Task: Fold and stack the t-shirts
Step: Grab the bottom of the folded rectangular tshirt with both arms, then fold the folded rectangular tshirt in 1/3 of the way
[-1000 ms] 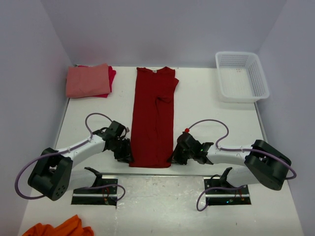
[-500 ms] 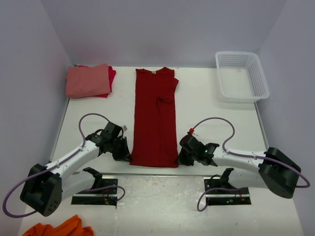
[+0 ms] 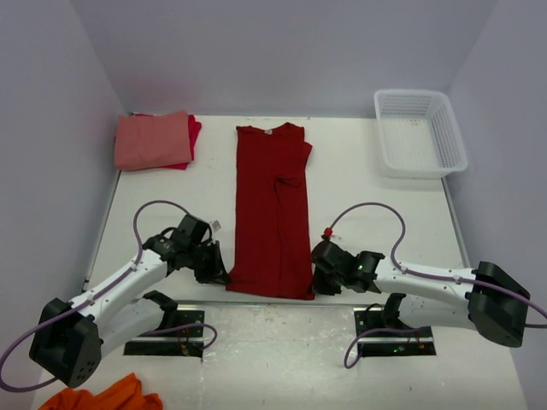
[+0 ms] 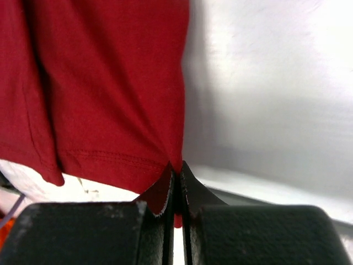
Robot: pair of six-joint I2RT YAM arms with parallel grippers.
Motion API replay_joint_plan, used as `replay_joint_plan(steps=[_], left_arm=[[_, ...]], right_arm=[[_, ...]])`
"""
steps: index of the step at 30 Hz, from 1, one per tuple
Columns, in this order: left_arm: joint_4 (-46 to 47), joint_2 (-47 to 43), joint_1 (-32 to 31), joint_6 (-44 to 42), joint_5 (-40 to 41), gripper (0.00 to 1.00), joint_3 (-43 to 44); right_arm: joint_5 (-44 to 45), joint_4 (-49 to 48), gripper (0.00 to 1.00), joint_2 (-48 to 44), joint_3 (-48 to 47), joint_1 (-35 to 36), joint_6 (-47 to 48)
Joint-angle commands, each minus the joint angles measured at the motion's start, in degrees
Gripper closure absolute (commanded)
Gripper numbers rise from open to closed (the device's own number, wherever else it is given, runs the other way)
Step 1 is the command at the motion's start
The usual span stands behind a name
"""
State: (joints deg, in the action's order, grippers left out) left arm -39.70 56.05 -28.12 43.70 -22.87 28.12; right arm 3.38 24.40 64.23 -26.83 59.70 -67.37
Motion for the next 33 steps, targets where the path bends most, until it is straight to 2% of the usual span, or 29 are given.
replay_joint_plan(steps=[1,6,10,16,21,26,33], left_arm=[[-4.1,-2.0,-0.3,-1.4,-0.5,1.0,1.9],[-5.6,-3.9,-0.5,-1.8,-1.2,1.0,2.4],[-5.9,-2.6,-0.5,-3.0,1.1,1.0,5.7],[-4.6,10.3,-0.2,-7.8,4.6,1.0,19.4],[-2.8,23.2,2.1,-11.3,4.9,1.0,32.9],[-3.0,34.4,6.1,-14.4,5.3,1.0,43.3],[-3.1,46.1,10.1,-18.0,4.8,1.0,52.5]], right_arm=[[3.0,9.2,1.0,0.0,-3.2,2.8,1.2],[6.8,15.2,1.0,0.5,-8.4,6.5,0.9],[10.7,18.1,1.0,1.1,-12.6,5.3,6.0],[12.0,18.3,1.0,7.8,-23.5,-8.1,21.8],[8.5,18.0,1.0,16.2,-35.4,-17.7,32.8],[5.3,18.0,1.0,25.0,-45.8,-22.9,40.0],[-0.5,18.2,1.0,36.8,-57.5,-29.1,45.9]])
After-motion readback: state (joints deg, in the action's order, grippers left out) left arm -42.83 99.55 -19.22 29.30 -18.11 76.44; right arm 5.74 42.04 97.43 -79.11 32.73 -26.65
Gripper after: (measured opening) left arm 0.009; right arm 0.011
